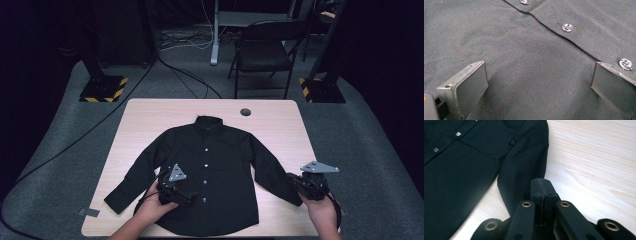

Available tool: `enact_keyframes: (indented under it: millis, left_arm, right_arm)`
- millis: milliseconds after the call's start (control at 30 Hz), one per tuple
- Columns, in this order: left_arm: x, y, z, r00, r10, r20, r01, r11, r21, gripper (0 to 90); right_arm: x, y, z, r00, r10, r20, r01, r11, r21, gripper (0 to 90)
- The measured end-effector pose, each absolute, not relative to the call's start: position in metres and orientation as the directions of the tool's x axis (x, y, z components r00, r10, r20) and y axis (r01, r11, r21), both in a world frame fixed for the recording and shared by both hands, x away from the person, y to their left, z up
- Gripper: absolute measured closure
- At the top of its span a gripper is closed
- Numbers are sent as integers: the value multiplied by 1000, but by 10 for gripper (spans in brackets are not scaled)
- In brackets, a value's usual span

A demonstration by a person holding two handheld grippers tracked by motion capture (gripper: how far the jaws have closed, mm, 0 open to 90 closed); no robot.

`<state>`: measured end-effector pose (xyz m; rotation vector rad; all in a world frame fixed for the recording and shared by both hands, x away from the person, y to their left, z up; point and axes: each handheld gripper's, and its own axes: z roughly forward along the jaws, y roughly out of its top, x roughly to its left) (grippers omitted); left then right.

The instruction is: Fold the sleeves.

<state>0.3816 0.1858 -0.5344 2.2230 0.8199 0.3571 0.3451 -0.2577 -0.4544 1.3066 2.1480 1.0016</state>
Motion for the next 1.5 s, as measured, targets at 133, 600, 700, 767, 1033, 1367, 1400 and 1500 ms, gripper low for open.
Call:
enact_keyframes:
  millis: [133, 600, 700, 767, 1033, 1367, 1400, 1500]
  left_arm:
    - [382, 186, -534, 758, 652, 7, 450, -531, 718, 3]
    - [382, 186, -534, 759, 651, 8, 450, -533, 717, 3]
    - [382, 186, -534, 759, 652, 7, 450, -532, 717, 3]
    - [382, 186, -534, 759, 652, 7, 450, -532, 717, 3]
    - [382, 186, -534, 759, 651, 8, 450, -533, 717, 3]
    - [382, 186, -534, 759, 652, 7, 450, -532, 717, 3]
    - [382, 186, -534, 759, 652, 7, 450, -532, 717, 3]
    - [382, 186, -534, 759, 651, 8, 450, -533, 717, 3]
  right_arm:
    - [344, -255, -450, -463, 885, -33, 560, 322, 763, 897]
    - [336, -233, -444, -499, 857, -132, 508, 412, 756, 897]
    - [336, -226, -446, -511, 846, -152, 499, 436, 749, 897]
    - [335, -223, -447, -519, 841, -152, 495, 440, 749, 897]
    - [333, -206, -454, -558, 817, -144, 484, 461, 744, 897]
    - [333, -186, -456, -612, 783, -108, 475, 473, 742, 897]
    - [333, -184, -457, -618, 779, -105, 474, 476, 741, 897]
    - [335, -179, -458, -634, 769, -81, 479, 473, 739, 896]
